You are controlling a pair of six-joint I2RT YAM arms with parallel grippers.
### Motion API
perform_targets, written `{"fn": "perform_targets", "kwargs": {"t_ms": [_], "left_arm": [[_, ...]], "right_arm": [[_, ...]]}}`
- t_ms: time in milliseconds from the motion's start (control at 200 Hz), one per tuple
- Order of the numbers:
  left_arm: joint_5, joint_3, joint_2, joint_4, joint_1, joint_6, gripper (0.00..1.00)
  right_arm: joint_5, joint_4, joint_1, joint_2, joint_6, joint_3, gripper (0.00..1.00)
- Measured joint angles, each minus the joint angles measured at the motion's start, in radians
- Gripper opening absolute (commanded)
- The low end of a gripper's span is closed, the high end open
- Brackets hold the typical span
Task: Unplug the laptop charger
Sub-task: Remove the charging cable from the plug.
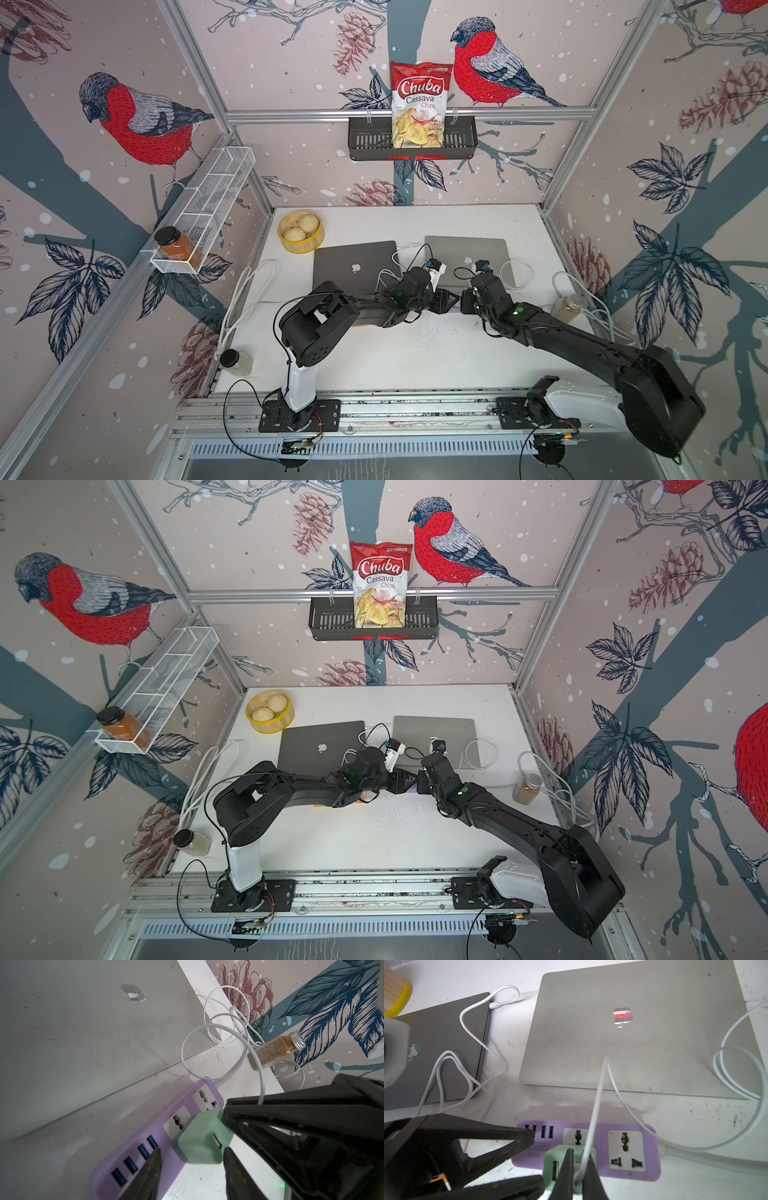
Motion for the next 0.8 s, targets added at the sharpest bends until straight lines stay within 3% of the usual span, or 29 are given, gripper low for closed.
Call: {"fn": "perform_targets", "kwargs": {"t_ms": [800], "left_arm": [[-0.056, 0.056, 0.03, -0.06, -0.012, 0.008, 0.49]], "right_arm": [[0.023, -0.023, 0.018, -0.013, -0.004, 0.002, 0.07]]}}
